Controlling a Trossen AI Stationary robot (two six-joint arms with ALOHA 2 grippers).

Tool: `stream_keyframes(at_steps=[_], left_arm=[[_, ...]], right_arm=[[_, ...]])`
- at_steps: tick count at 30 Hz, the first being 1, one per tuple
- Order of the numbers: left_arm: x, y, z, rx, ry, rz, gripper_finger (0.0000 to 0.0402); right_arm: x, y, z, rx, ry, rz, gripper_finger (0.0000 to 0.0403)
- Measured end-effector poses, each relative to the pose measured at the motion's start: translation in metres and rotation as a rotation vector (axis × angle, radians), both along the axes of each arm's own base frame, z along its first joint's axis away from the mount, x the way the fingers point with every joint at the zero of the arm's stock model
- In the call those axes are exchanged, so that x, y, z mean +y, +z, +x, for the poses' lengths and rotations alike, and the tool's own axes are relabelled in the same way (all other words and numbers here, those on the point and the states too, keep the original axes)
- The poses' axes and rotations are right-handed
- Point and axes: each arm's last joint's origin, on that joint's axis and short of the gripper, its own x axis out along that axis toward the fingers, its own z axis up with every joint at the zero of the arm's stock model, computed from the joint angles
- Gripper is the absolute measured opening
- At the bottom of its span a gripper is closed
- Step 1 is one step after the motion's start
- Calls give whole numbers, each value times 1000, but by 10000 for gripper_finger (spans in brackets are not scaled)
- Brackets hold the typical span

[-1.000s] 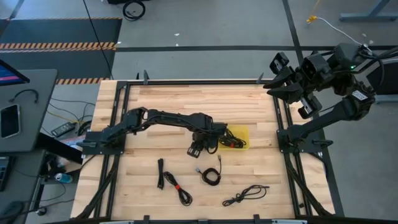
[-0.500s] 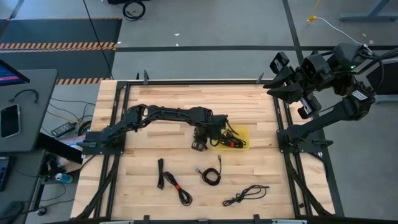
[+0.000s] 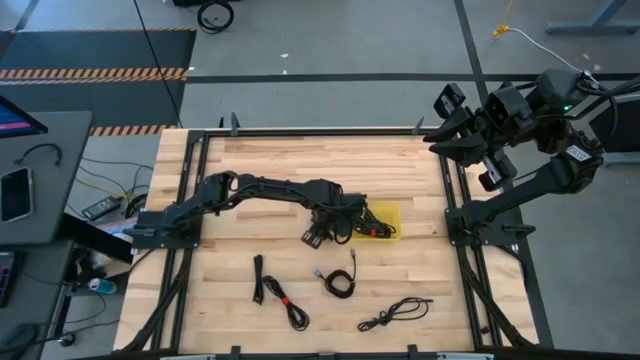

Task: Pick and place USB-C Cables
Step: Put the black charger cable into the yellow bin

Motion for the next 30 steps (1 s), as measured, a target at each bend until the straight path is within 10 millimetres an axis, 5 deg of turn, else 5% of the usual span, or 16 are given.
stream_keyframes(at_steps=[14, 18, 22, 27, 30], left_arm=[[9, -34, -9, 20, 27, 4, 190], [8, -34, -9, 24, 47, 2, 140], [8, -34, -13, 66, 104, -5, 41], [8, -28, -18, 141, 187, -16, 32], [7, -8, -16, 147, 210, -16, 32]], right_arm=[[0, 0, 0, 0, 0, 0, 81], [0, 0, 0, 0, 0, 0, 81], [0, 0, 0, 1, 0, 0, 81], [0, 0, 0, 0, 0, 0, 81], [0, 0, 0, 1, 0, 0, 81]])
